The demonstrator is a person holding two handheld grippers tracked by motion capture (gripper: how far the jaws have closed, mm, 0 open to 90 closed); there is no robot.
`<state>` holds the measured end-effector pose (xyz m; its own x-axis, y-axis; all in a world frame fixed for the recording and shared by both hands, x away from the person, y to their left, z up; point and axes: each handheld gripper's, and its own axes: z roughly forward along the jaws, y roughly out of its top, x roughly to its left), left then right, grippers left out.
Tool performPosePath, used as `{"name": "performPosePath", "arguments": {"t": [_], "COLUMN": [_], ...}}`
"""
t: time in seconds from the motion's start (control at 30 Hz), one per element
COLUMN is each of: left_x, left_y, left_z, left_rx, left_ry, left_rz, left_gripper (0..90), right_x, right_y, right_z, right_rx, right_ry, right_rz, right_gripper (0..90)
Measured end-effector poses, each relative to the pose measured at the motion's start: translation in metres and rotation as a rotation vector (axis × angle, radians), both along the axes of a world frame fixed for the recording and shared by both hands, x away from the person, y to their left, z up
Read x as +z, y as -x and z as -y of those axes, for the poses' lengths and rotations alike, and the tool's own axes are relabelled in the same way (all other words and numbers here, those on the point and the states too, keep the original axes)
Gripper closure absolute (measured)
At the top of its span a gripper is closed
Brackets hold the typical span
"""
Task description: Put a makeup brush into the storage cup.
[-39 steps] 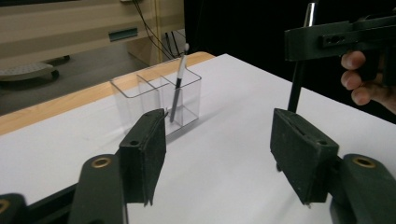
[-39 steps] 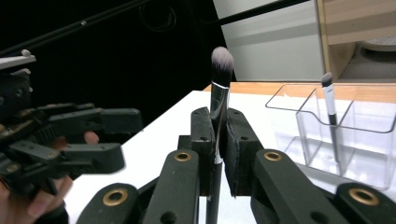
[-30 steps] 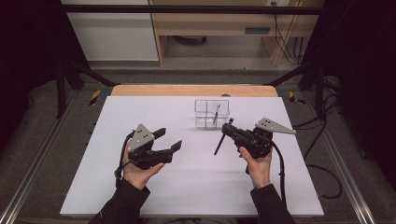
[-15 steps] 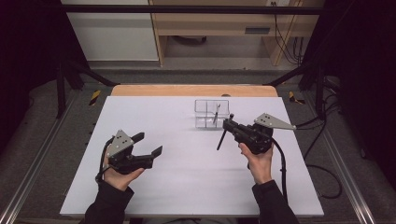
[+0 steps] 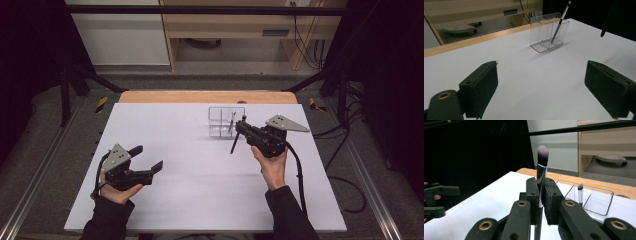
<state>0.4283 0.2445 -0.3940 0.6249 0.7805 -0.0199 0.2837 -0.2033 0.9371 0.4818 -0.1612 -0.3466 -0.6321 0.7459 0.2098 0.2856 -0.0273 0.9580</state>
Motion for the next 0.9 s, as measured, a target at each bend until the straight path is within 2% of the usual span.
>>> {"name": "performPosePath", "arguments": {"t": [0.07, 0.2, 0.47, 0.9], "left_x": [-0.001, -0.006, -0.011, -0.013], "left_y": [0.000, 0.000, -0.004, -0.005], "left_z": [-0.003, -0.007, -0.014, -0.014], "left_rx": [0.000, 0.004, 0.023, 0.015], "left_ry": [-0.003, -0.034, -0.062, -0.070], "left_rz": [-0.006, -0.009, -0.022, -0.036], "left_gripper": [8.7, 6.5, 6.0, 5.4], "right_x": [0.000, 0.001, 0.004, 0.011], "right_y": [-0.006, -0.012, -0.022, -0.044], "right_z": [-0.003, -0.007, -0.013, -0.019], "right_rx": [-0.009, -0.023, -0.064, -0.119], "right_ry": [0.004, 0.005, 0.026, 0.023], "right_rz": [0.003, 0.009, 0.031, 0.045], "right_gripper": [83.6, 83.5, 83.5, 83.5]}}
